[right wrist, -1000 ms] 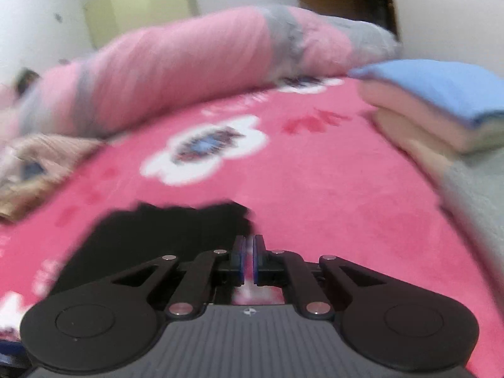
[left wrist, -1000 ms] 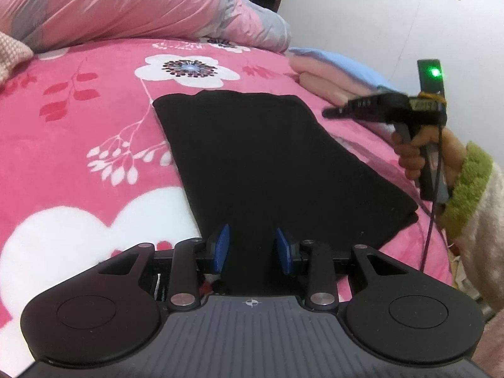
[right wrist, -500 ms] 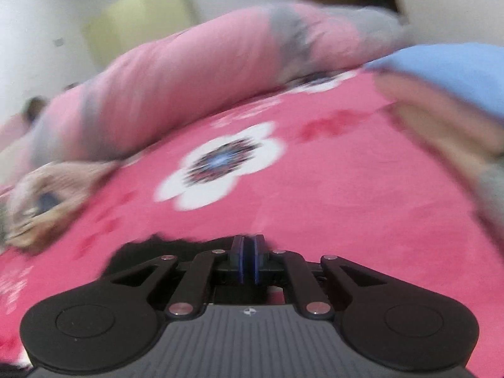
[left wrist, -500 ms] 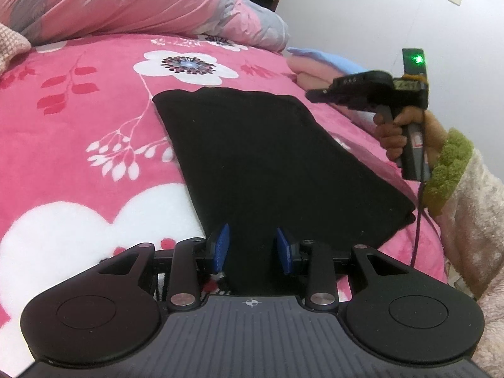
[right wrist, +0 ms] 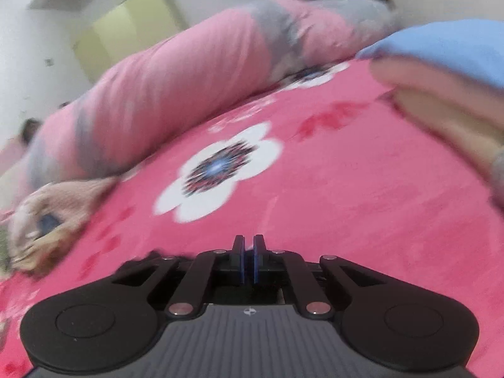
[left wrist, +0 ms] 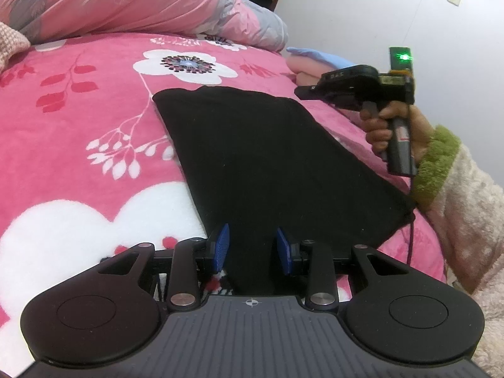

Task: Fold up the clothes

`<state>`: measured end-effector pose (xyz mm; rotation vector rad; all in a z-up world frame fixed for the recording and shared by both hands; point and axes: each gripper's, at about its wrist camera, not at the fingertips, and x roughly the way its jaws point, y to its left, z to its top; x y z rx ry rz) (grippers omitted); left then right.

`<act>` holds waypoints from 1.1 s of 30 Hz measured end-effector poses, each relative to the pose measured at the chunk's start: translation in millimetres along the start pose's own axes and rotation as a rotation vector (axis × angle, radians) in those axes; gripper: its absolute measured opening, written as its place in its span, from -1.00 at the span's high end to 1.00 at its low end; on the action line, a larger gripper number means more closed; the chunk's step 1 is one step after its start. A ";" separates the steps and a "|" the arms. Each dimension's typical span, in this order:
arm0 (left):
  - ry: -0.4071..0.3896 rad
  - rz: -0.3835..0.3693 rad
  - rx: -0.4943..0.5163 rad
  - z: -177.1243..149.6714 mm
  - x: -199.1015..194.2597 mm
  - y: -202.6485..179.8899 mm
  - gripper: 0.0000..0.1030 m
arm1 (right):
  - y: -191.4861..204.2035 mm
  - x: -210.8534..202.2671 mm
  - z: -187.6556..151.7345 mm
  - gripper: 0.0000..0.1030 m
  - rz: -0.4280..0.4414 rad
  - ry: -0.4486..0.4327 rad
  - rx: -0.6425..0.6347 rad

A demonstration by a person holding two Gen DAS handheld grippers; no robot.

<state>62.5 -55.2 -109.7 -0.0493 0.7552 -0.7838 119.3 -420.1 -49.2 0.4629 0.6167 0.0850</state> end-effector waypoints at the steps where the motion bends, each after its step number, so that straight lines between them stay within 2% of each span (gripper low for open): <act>1: 0.000 0.000 0.001 -0.1 -0.1 -0.1 0.36 | 0.9 2.7 -1.2 0.92 0.021 0.023 -0.005; 4: -0.003 0.003 0.000 -1.2 -1.3 -0.4 0.36 | -3.3 21.6 -4.2 1.00 -0.055 0.048 -0.013; 6: -0.003 0.004 -0.004 -1.5 -1.5 -0.5 0.36 | -5.7 19.6 -1.4 0.96 -0.136 -0.008 0.017; 8: -0.003 0.005 -0.007 -1.6 -1.6 -0.6 0.36 | 0.0 10.8 2.1 0.95 -0.239 -0.063 -0.007; 10: -0.005 0.006 -0.010 -1.7 -1.3 -0.4 0.36 | 3.8 -2.3 2.9 0.95 -0.136 -0.075 0.009; 13: -0.004 0.008 -0.020 -1.2 -1.1 -0.1 0.36 | 20.1 -7.3 0.7 0.92 0.019 -0.042 -0.035; 15: -0.005 0.011 -0.031 -1.4 -1.7 0.1 0.36 | 26.7 7.9 -1.6 0.66 0.067 0.028 -0.060; 16: -0.006 0.013 -0.036 -1.6 -2.0 0.3 0.36 | 29.4 13.0 -2.7 0.65 0.080 0.053 -0.069; 17: -0.007 0.014 -0.040 -1.5 -2.2 0.3 0.36 | 29.6 7.6 -3.7 0.69 0.045 0.038 -0.066; 18: -0.007 0.016 -0.044 -1.2 -2.3 0.1 0.36 | 29.9 2.1 -4.6 0.89 0.011 0.023 -0.062; 19: -0.006 0.018 -0.046 -0.8 -2.3 0.3 0.36 | 30.2 -3.3 -5.5 0.95 -0.023 0.008 -0.058; 26: -0.004 0.018 -0.056 -0.1 -1.5 1.0 0.35 | 32.1 -41.9 -12.3 0.87 -0.254 -0.094 -0.034; 30: -0.004 0.024 -0.071 0.3 -1.1 0.7 0.35 | 50.5 -77.4 -36.8 0.79 -0.158 -0.044 -0.065; 33: -0.001 0.039 -0.072 0.4 -1.0 -2.0 0.35 | 68.4 -85.2 -59.3 0.70 -0.080 0.015 -0.092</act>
